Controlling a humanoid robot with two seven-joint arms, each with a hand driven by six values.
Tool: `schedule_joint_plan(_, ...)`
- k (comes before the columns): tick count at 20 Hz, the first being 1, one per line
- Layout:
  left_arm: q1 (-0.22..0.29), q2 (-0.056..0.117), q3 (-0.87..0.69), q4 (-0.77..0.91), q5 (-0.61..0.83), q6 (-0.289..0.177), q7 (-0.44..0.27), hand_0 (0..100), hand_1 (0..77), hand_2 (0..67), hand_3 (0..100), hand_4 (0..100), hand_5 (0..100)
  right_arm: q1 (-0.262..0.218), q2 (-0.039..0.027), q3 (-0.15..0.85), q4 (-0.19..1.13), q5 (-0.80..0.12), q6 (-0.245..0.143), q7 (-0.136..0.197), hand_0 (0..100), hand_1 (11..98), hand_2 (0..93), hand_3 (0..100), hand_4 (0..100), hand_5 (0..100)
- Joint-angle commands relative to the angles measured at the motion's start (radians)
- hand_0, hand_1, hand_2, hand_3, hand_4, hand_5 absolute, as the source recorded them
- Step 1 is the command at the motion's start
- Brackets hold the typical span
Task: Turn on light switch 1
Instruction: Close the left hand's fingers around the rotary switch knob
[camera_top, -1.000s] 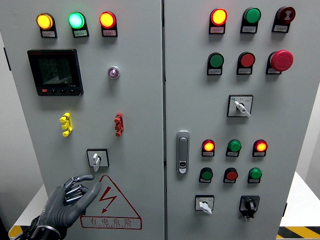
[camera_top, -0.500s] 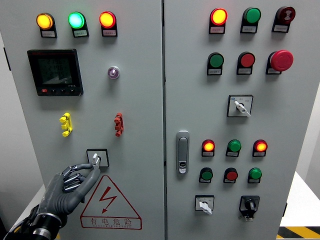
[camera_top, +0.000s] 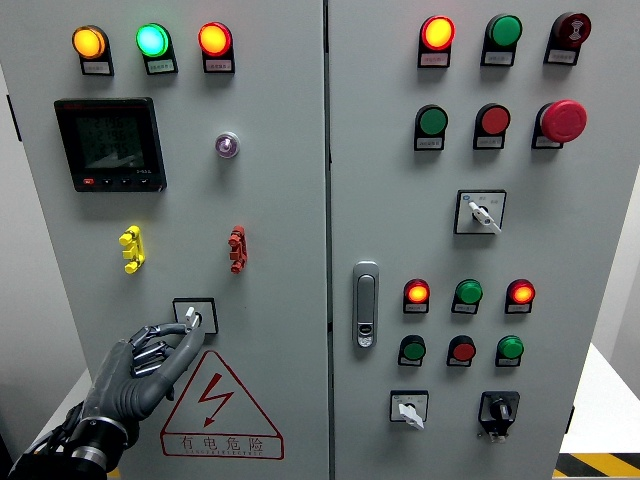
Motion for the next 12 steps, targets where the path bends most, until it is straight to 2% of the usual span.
schedule_joint_plan(1, -0.008, 0.0, 0.0, 0.0, 0.0, 0.002, 0.021, 0, 53.3, 38.1, 83, 100, 89, 0.0, -0.0011, 0.001, 0.0, 0.0, 0.0, 0.0, 0, 19.7, 0.0, 20, 19, 11)
schedule_joint_plan(7, -0.036, -0.002, 0.003, -0.002, 0.008, 0.007, 0.046, 0, 51.8, 39.8, 84, 100, 89, 0.0, 0.0004, 0.001, 0.0, 0.0, 0.0, 0.0, 0, 19.8, 0.0, 20, 19, 11)
schedule_joint_plan(10, -0.036, -0.002, 0.006, -0.002, 0.023, 0.048, 0.069, 0, 50.6, 41.0, 84, 100, 89, 0.0, 0.0004, 0.001, 0.0, 0.0, 0.0, 0.0, 0, 19.9, 0.0, 20, 19, 11)
schedule_joint_plan(12, -0.036, -0.002, 0.006, -0.002, 0.023, 0.05, 0.083, 0, 50.5, 41.8, 85, 100, 89, 0.0, 0.0004, 0.001, 0.0, 0.0, 0.0, 0.0, 0, 19.8, 0.0, 20, 19, 11)
